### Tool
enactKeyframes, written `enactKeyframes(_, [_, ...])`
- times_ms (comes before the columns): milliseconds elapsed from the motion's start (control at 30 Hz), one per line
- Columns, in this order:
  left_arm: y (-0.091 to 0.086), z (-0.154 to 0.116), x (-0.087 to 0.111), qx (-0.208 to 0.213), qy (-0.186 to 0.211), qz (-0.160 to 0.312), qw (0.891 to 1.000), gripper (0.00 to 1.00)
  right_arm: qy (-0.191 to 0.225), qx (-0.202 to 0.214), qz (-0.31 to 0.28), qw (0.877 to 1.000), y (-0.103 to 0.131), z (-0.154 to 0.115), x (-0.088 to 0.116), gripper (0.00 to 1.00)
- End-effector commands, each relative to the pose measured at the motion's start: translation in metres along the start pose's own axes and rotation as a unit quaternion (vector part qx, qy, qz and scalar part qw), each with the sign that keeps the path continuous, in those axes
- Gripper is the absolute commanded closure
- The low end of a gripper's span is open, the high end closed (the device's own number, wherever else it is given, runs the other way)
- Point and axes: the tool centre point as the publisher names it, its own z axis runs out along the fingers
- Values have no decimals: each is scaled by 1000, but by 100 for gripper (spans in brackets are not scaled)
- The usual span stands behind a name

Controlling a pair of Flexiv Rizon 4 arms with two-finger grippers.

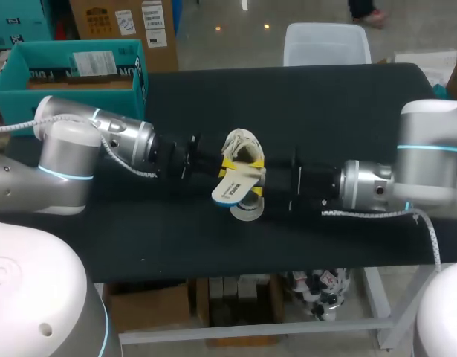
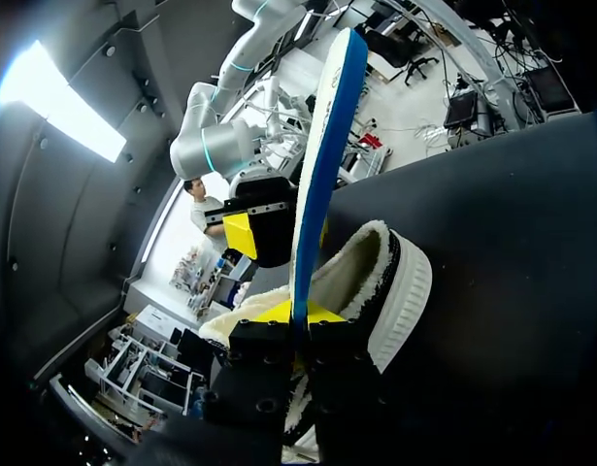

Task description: Open the shoe tongue, take the insole out of the shoe, put the insole back into the shoe, and pack the shoe into the shoebox

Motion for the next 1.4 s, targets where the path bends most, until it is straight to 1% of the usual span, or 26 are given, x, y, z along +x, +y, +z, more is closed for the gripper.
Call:
enactKeyframes(33, [2, 3, 2, -1, -5, 0, 1000, 100, -2, -1, 0, 1000, -4, -1, -1, 58])
enactKeyframes(67, [2, 3, 2, -1, -5, 0, 1000, 100, -4, 1, 1, 1000, -3, 0, -1, 62])
enactKeyframes(100, [2, 4, 2, -1, -6, 0, 1000, 100, -6, 3, 2, 1000, -2, 1, -2, 70])
enactKeyframes(133, [2, 4, 2, -1, -6, 0, 1000, 100, -7, 4, 2, 1000, -1, 1, -2, 83])
enactKeyframes(167, [2, 4, 2, -1, -6, 0, 1000, 100, -9, 5, 4, 1000, 0, 2, -3, 100])
enactKeyframes(333, [0, 3, -1, 3, -6, -2, 1000, 100, -13, 9, 7, 1000, 3, 3, -5, 100])
enactKeyframes(367, [-1, 3, -1, 4, -6, -1, 1000, 98, -14, 9, 7, 1000, 4, 3, -5, 100])
enactKeyframes(400, [-3, 2, -2, 7, -6, -1, 1000, 63, -15, 9, 8, 1000, 4, 3, -5, 100])
enactKeyframes(433, [-5, 2, -3, 9, -7, 0, 1000, 50, -15, 9, 8, 1000, 4, 3, -6, 100])
enactKeyframes(567, [-16, 3, -6, 19, -7, 6, 1000, 51, -15, 8, 9, 1000, 5, 3, -7, 100])
enactKeyframes(600, [-18, 4, -6, 28, -7, 7, 1000, 51, -15, 7, 9, 1000, 5, 3, -7, 100])
enactKeyframes(667, [-22, 5, -7, 28, -3, 10, 1000, 53, -15, 7, 10, 1000, 6, 3, -7, 100])
enactKeyframes(700, [-22, 5, -7, 31, -4, 11, 999, 64, -15, 6, 10, 1000, 6, 3, -7, 100])
enactKeyframes(733, [-23, 5, -7, 30, -5, 11, 999, 91, -16, 5, 10, 1000, 6, 3, -7, 100])
enactKeyframes(767, [-23, 5, -7, 30, -6, 12, 999, 100, -16, 5, 11, 1000, 6, 4, -7, 100])
enactKeyframes(933, [-22, 6, -5, 34, -6, 15, 999, 100, -18, 3, 11, 1000, 10, 5, -7, 100])
enactKeyframes(1267, [2, 10, -3, 31, -2, 1, 1000, 100, -16, 6, 29, 999, 41, 13, -8, 100])
enactKeyframes(1400, [10, 10, -4, 28, -3, -3, 1000, 100, -16, 4, 35, 999, 48, 15, -7, 100])
